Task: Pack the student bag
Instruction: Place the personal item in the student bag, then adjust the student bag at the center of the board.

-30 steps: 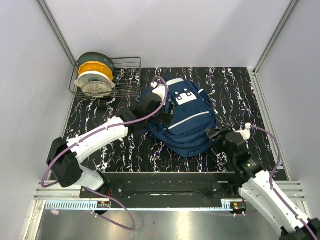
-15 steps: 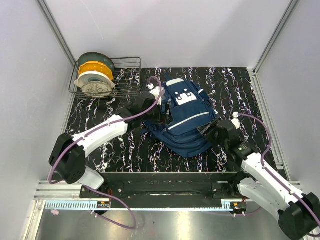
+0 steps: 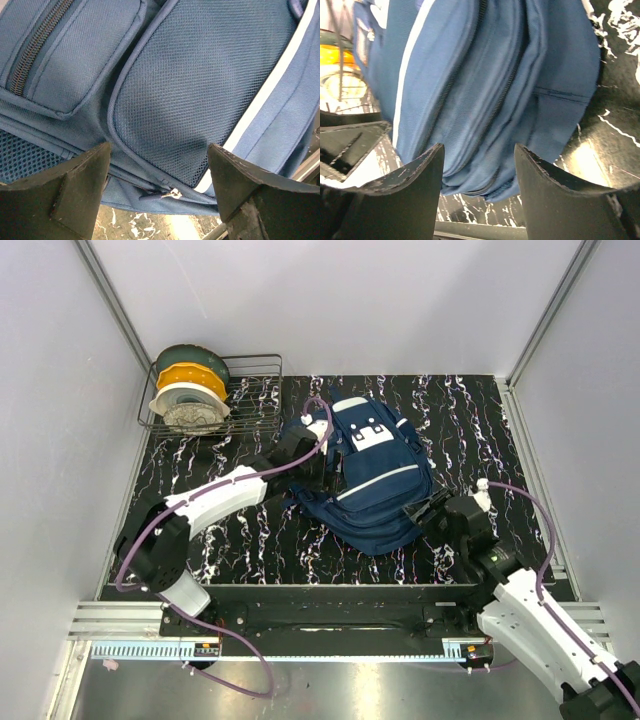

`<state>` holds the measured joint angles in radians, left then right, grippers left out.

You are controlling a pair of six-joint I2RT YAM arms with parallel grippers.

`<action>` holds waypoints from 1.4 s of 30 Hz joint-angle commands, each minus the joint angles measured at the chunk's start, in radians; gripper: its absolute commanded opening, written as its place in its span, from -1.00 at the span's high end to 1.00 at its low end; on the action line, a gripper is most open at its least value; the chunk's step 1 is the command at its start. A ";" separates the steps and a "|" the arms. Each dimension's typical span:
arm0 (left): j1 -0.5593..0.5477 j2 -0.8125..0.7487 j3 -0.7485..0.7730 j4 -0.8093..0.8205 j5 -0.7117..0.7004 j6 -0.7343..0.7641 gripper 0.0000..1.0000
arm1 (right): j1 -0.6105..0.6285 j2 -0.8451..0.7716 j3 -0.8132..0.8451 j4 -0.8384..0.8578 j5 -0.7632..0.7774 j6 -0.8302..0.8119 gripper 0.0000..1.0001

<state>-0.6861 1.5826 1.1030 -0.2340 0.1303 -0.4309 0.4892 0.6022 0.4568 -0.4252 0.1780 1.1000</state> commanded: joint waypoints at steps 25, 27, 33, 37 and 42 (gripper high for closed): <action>-0.053 0.024 0.035 0.133 0.114 -0.071 0.28 | -0.221 0.375 0.255 0.091 0.031 -0.382 1.00; -0.072 0.022 0.035 0.137 0.106 -0.078 0.26 | -0.279 0.407 0.282 0.088 -0.009 -0.436 0.97; -0.086 0.024 0.031 0.131 0.074 -0.086 0.01 | -0.290 0.476 0.361 0.048 -0.176 -0.474 0.08; -0.084 0.020 0.037 0.107 0.052 -0.078 -0.25 | -0.290 0.360 0.320 0.006 -0.216 -0.440 -0.26; -0.084 0.022 0.040 0.105 0.023 -0.077 -0.46 | -0.288 0.246 0.263 0.000 -0.366 -0.394 -0.29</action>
<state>-0.7685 1.6207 1.1191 -0.1463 0.1745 -0.5064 0.1963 0.9302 0.7433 -0.4393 -0.0345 0.6685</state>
